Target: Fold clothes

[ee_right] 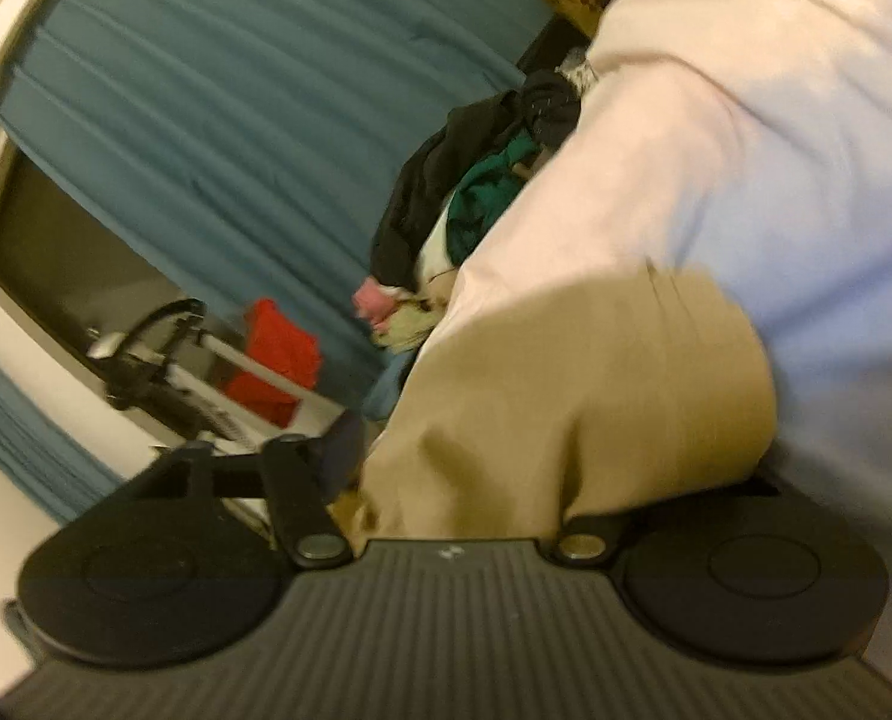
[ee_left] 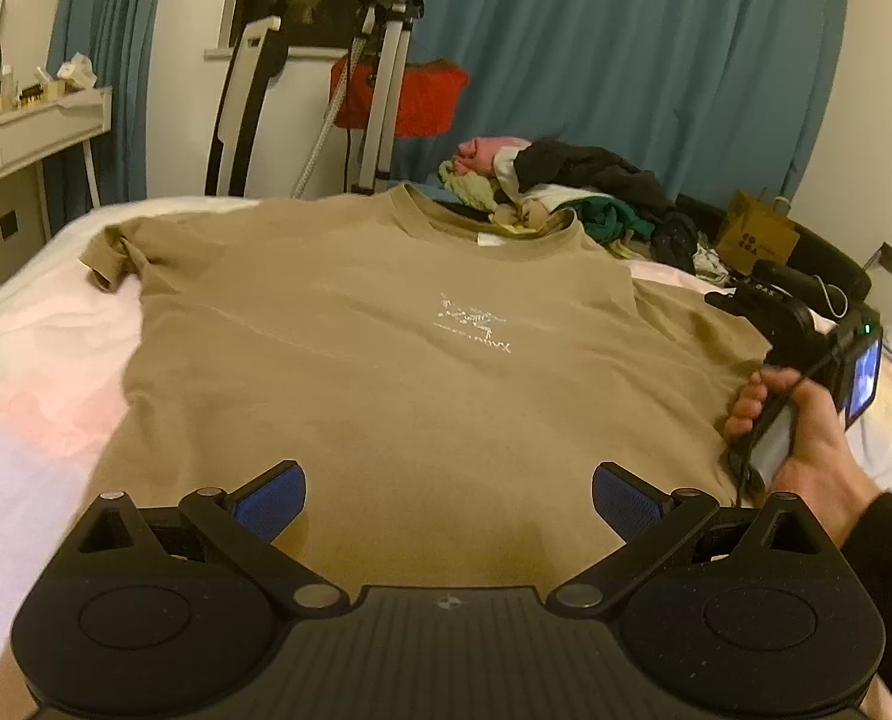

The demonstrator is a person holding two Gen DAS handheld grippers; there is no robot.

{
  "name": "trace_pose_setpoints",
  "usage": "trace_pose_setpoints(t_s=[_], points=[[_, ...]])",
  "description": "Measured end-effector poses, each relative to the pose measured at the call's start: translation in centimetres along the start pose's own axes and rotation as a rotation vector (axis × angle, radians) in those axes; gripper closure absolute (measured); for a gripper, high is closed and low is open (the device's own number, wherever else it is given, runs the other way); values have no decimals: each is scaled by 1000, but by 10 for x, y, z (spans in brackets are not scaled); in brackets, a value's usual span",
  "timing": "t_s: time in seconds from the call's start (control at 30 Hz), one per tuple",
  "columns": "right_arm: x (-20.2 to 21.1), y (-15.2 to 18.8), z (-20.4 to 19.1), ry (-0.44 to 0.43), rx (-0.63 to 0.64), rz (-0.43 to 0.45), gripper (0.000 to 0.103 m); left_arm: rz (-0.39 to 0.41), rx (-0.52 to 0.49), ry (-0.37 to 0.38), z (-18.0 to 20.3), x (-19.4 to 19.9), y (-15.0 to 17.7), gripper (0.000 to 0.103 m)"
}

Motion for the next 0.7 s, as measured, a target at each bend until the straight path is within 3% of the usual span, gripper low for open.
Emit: trace_pose_setpoints(t_s=[0.03,0.07,0.1,0.2,0.4,0.57,0.7], points=[[-5,-5,-1,28,13,0,77,-5,2,2,0,-4,-1,0],[-8,-9,-2,56,23,2,90,-8,3,4,0,-7,-3,0],[-6,-14,-1,82,24,11,97,-10,2,4,0,-9,-5,0],[5,-31,-5,123,71,64,99,6,-6,-8,-5,-7,-13,0],[22,-53,-54,230,372,114,99,44,-44,-69,-21,16,-24,0],[24,-30,-142,268,694,166,99,58,-63,-81,-36,42,-28,0],[28,21,-210,256,938,180,99,63,-11,-106,-53,41,-30,0]])
Point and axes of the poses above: each gripper's, at about its wrist camera, not at the fingertips, and x roughly against the way its jaws point, z to its right, y to its underside, the point moved 1 cm from there along -x, roughly the way its jaws point, and after that the axes turned 2 degrees about x, right-handed, at the moved point
